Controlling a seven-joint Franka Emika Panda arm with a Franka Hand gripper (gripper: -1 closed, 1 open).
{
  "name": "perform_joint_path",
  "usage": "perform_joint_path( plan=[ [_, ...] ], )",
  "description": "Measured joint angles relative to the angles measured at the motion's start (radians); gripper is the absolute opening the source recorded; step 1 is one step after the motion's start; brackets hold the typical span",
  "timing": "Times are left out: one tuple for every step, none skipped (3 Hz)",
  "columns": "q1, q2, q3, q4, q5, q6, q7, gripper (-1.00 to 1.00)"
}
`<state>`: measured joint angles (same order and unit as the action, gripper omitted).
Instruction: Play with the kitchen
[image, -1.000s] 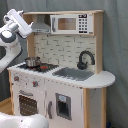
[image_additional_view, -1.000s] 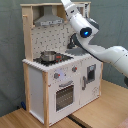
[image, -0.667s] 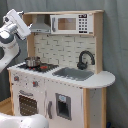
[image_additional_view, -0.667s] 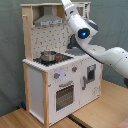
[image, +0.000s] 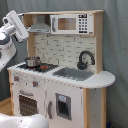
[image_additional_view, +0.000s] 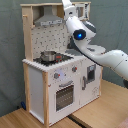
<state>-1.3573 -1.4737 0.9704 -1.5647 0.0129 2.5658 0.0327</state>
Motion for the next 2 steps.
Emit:
perform_joint_path(
  plan=[
    [-0.005, -0.001, 0.004, 0.032, -0.004, -0.079, 0.054, 1.0],
    [-0.024, -0.001, 0.006, 0.071, -0.007, -0.166, 0.115, 1.0]
  ],
)
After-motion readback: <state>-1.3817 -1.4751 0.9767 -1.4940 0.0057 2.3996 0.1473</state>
